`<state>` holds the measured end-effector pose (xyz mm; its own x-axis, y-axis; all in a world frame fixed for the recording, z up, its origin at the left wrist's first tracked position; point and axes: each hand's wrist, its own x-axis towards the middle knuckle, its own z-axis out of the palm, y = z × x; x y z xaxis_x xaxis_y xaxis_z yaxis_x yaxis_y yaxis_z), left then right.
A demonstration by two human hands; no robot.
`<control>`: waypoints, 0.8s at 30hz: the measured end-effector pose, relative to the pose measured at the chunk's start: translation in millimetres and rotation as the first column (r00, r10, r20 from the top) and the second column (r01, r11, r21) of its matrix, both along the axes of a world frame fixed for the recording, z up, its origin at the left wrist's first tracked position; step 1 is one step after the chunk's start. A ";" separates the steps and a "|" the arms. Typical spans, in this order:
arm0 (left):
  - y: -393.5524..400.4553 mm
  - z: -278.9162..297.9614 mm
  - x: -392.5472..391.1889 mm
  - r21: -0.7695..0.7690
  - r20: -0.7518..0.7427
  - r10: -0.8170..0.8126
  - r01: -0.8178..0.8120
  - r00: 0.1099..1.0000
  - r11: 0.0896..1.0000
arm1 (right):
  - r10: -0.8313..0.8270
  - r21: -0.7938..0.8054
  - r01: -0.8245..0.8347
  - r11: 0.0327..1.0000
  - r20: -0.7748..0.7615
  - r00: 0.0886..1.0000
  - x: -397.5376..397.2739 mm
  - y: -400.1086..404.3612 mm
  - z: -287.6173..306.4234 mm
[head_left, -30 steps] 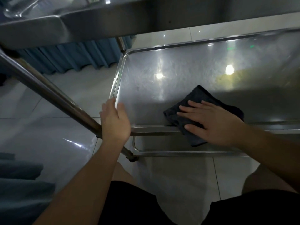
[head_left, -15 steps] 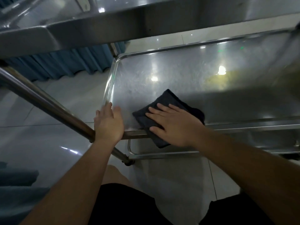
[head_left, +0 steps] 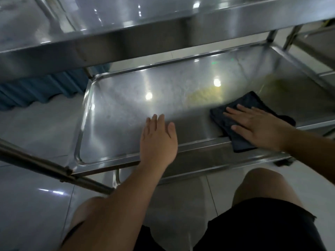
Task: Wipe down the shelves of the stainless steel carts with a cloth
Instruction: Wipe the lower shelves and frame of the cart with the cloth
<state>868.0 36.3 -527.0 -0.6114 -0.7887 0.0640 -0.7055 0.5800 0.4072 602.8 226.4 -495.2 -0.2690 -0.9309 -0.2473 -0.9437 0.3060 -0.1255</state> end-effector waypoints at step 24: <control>19.0 12.7 -31.1 -0.053 0.215 0.027 -0.016 0.976 0.998 | -0.221 -0.120 0.226 0.967 0.055 0.974 -79.3 112.6 1.8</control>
<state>836.9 55.3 -514.3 -0.5981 -0.8010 -0.0272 -0.7860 0.5796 0.2152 523.5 339.0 -493.4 -0.4658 -0.8723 -0.1486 -0.8464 0.4882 -0.2127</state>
